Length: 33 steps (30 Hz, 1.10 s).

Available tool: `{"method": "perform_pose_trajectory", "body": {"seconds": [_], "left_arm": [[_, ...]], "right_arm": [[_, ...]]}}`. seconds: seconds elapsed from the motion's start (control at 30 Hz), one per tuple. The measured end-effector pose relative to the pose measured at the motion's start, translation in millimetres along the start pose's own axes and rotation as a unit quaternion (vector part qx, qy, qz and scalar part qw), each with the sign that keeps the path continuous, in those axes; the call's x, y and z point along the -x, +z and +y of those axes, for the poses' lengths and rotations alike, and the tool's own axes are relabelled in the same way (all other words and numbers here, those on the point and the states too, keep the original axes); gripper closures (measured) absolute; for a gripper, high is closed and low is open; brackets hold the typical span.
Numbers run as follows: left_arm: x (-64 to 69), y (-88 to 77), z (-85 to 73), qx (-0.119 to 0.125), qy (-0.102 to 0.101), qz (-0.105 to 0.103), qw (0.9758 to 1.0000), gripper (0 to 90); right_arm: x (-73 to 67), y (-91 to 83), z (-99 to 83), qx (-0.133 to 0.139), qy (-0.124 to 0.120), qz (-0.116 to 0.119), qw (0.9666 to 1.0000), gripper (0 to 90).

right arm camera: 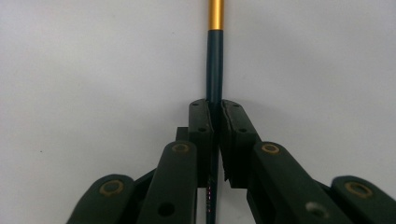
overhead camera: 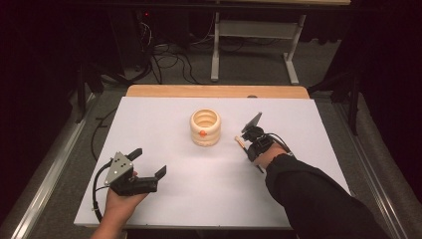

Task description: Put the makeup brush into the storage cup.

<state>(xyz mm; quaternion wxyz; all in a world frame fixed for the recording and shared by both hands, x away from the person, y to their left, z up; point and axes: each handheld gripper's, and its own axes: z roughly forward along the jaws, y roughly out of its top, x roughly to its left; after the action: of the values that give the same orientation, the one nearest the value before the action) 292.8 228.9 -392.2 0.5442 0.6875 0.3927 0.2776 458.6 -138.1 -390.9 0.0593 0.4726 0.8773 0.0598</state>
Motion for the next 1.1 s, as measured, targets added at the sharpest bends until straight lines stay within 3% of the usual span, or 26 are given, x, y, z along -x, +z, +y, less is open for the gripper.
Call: {"method": "perform_pose_trajectory", "body": {"seconds": [0.6, 1.1], "left_arm": [[-1.3, -1.5, 0.0, 0.002, -0.003, 0.001, 1.0000, 1.3], [-1.3, -1.7, 0.0, 0.001, -0.002, 0.002, 1.0000, 1.4]], "right_arm": [[3.0, -17.3, -5.2, 0.008, -0.018, -0.004, 0.9998, 86.3], [18.7, -30.4, -31.9, 0.012, -0.008, -0.013, 0.9998, 86.3]]}}
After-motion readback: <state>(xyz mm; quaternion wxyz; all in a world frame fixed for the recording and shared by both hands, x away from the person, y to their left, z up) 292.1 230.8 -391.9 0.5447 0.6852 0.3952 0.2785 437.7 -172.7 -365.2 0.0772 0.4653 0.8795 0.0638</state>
